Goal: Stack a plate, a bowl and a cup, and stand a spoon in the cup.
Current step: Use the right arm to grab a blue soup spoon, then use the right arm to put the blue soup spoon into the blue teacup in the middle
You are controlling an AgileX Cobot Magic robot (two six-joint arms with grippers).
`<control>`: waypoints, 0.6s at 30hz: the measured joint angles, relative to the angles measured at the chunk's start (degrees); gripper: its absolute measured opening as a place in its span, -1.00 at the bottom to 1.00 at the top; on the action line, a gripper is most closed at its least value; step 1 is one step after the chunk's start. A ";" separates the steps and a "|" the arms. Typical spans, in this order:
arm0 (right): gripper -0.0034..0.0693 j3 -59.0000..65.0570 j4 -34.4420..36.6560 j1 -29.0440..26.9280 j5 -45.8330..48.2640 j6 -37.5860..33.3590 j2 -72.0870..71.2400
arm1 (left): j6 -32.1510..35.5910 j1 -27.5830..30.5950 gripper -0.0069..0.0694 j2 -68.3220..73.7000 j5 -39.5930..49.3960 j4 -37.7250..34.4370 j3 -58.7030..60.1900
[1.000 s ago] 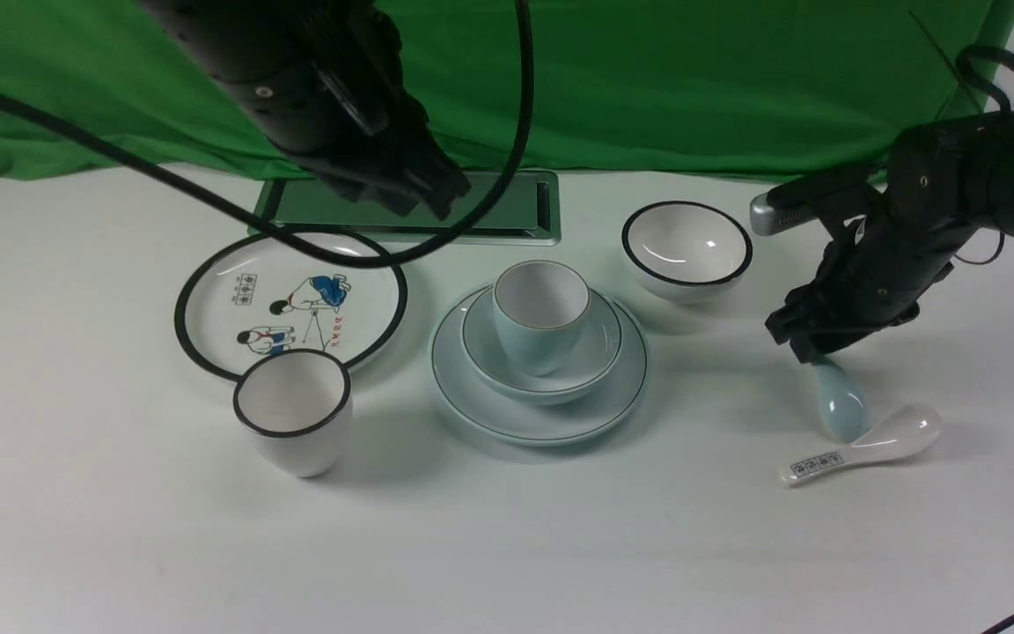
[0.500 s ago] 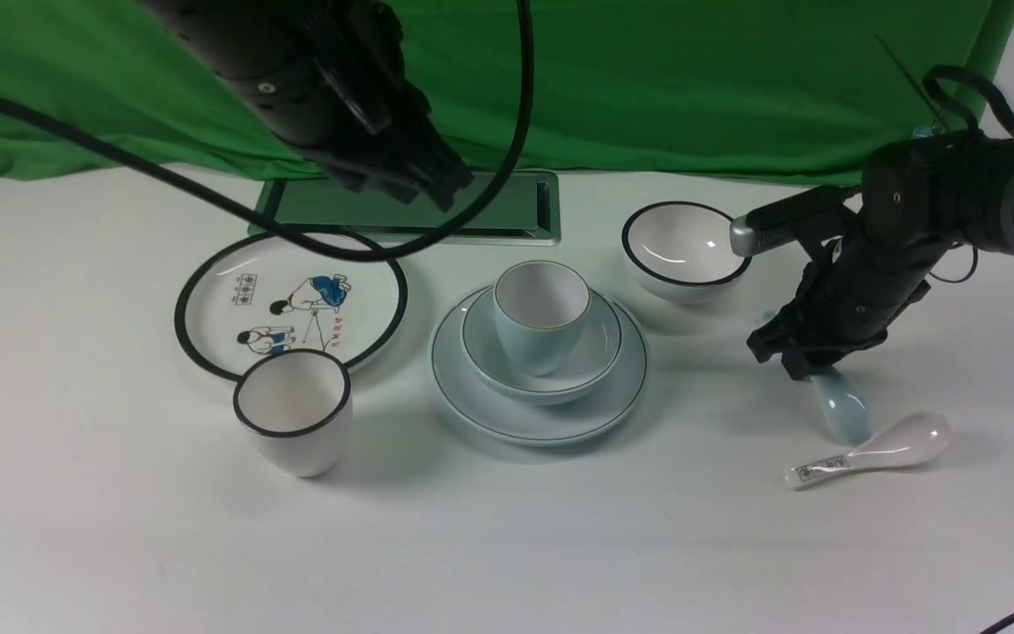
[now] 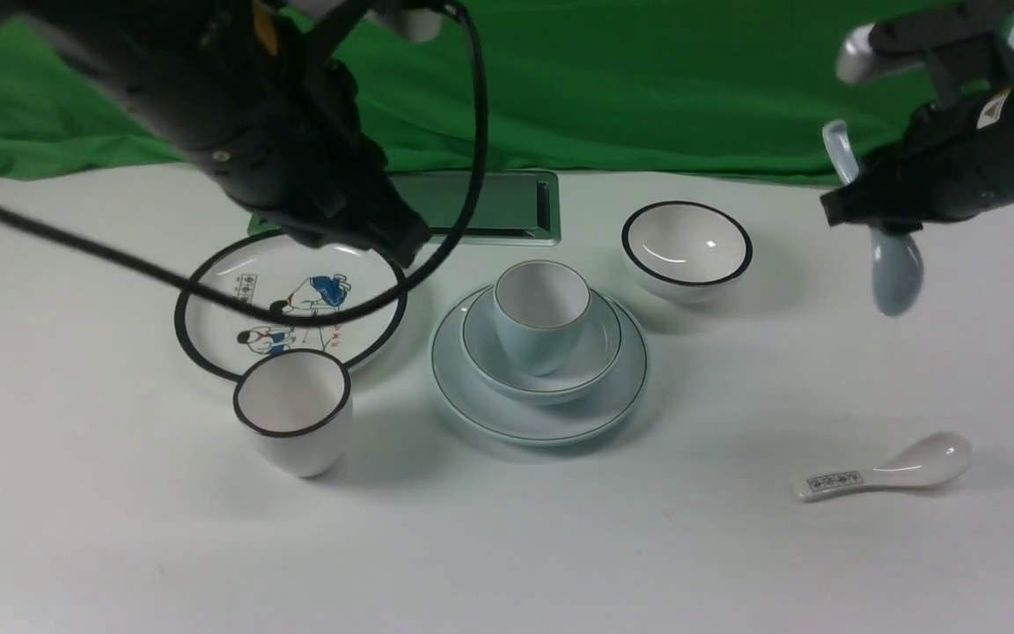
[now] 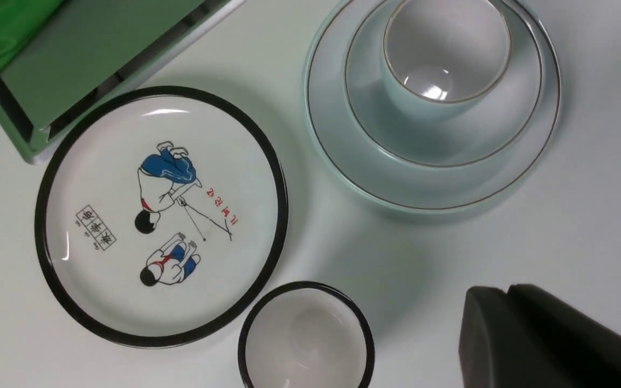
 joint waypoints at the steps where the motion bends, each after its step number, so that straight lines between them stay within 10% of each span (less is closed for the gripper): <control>1: -0.33 2.52 2.31 1.19 -5.51 -1.29 -1.64 | -0.98 0.00 -0.91 -2.40 -2.97 0.12 3.40; 9: -0.33 15.05 6.76 15.75 -51.41 2.83 -0.52 | -4.75 0.00 -0.91 -20.08 -24.07 0.16 26.56; 18: -0.33 10.80 -2.28 25.21 -63.10 3.97 14.24 | -5.36 0.00 -0.91 -25.90 -31.10 -0.02 33.95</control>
